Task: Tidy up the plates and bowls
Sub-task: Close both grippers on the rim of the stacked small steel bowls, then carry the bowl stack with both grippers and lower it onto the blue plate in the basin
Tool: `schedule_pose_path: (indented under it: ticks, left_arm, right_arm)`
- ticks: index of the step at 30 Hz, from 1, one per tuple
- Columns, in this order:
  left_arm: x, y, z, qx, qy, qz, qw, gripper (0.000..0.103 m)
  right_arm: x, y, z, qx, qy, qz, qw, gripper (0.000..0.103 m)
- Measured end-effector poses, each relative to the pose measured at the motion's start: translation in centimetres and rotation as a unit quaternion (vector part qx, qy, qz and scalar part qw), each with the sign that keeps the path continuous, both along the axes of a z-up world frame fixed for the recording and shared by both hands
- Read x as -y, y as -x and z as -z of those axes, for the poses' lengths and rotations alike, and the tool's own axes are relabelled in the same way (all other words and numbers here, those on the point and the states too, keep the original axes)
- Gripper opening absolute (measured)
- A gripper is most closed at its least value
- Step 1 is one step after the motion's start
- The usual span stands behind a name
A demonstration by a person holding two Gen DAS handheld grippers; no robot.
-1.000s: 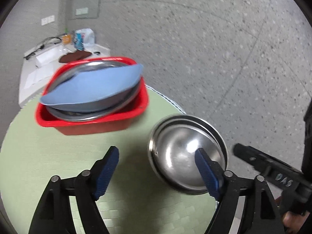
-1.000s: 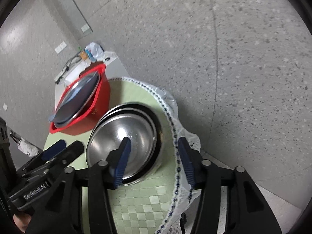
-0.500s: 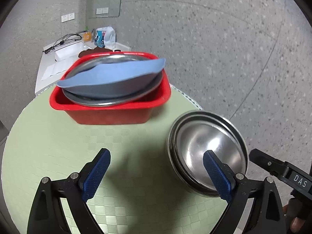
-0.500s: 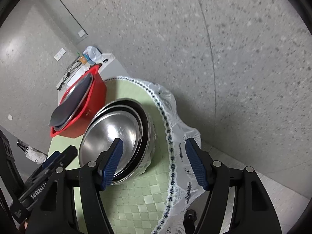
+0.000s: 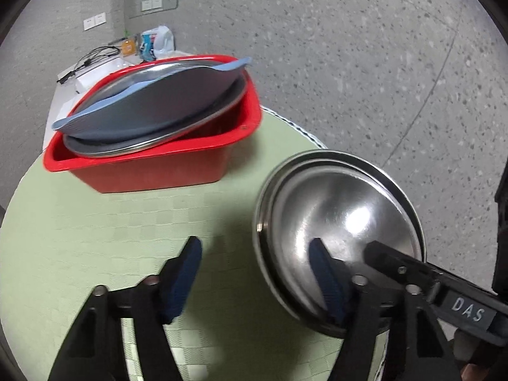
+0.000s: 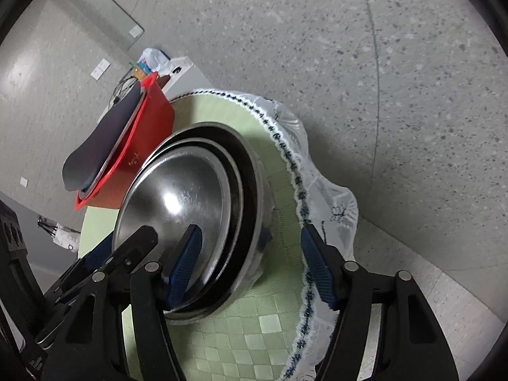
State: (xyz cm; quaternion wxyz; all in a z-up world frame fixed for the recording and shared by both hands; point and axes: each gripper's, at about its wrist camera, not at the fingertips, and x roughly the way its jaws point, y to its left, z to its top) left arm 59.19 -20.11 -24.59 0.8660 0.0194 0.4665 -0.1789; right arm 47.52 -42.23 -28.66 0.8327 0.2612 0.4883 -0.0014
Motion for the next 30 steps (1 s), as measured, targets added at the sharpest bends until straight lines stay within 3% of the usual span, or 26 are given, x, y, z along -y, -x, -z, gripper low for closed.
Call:
schedule_pose_path:
  ticks: [4,11,18,30]
  left_arm:
    - [0.7,-0.4,0.3,-0.006,0.007,0.029,0.9995,0.032]
    - [0.3,0.4,-0.2,0.006,0.009,0.025,0.9996,0.031]
    - [-1.2,1.9,-2.6,0.03,0.033,0.022,0.9987,0.023]
    - [-6.1,2.8,-10.2,0.095,0.086,-0.001,0.9918,0.023]
  right_arm:
    - [-0.7,-0.3,0.2,0.002,-0.009,-0.011,1.0,0.049]
    - [-0.8,0.2,0.0,0.004,0.002,-0.009,1.0,0.043]
    - [-0.7,1.7,-1.5,0.02,-0.001,-0.003,1.0,0.039]
    - [-2.8,0.7,-10.0,0.102,0.013,-0.019,0.994,0.039]
